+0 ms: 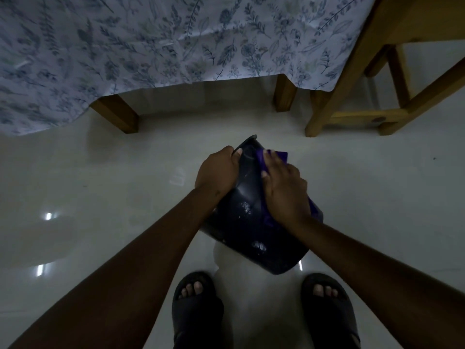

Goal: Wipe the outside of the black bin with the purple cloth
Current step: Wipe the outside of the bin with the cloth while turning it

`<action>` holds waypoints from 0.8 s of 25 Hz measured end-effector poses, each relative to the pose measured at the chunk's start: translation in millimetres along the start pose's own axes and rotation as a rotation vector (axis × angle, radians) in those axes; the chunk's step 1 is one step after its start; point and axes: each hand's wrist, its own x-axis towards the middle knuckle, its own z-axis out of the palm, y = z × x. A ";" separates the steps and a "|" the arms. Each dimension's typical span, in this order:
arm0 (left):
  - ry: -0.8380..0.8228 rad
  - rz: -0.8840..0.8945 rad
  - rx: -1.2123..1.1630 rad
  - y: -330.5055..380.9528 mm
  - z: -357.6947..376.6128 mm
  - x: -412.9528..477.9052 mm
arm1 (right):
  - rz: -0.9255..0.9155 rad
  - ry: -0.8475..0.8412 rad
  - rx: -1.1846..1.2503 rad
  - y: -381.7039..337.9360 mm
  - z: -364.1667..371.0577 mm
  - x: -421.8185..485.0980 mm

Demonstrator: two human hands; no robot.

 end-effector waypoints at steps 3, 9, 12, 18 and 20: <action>-0.026 -0.032 0.015 2.4 1.2 1.3 | 0.064 0.024 0.022 5.6 1.5 -15.7; -0.275 -0.012 -0.318 -16.0 -19.9 -10.6 | -0.014 0.024 -0.080 16.3 -3.7 -27.9; -0.172 0.033 -0.221 -26.3 -14.9 -23.6 | 0.019 0.009 -0.089 18.9 -4.1 -25.7; -0.169 0.071 -0.213 -14.4 -10.0 -5.3 | -0.304 0.004 -0.238 10.7 5.5 -51.6; -0.169 0.077 -0.208 -14.0 -7.5 -2.1 | -0.130 0.071 -0.137 11.3 -6.8 -16.3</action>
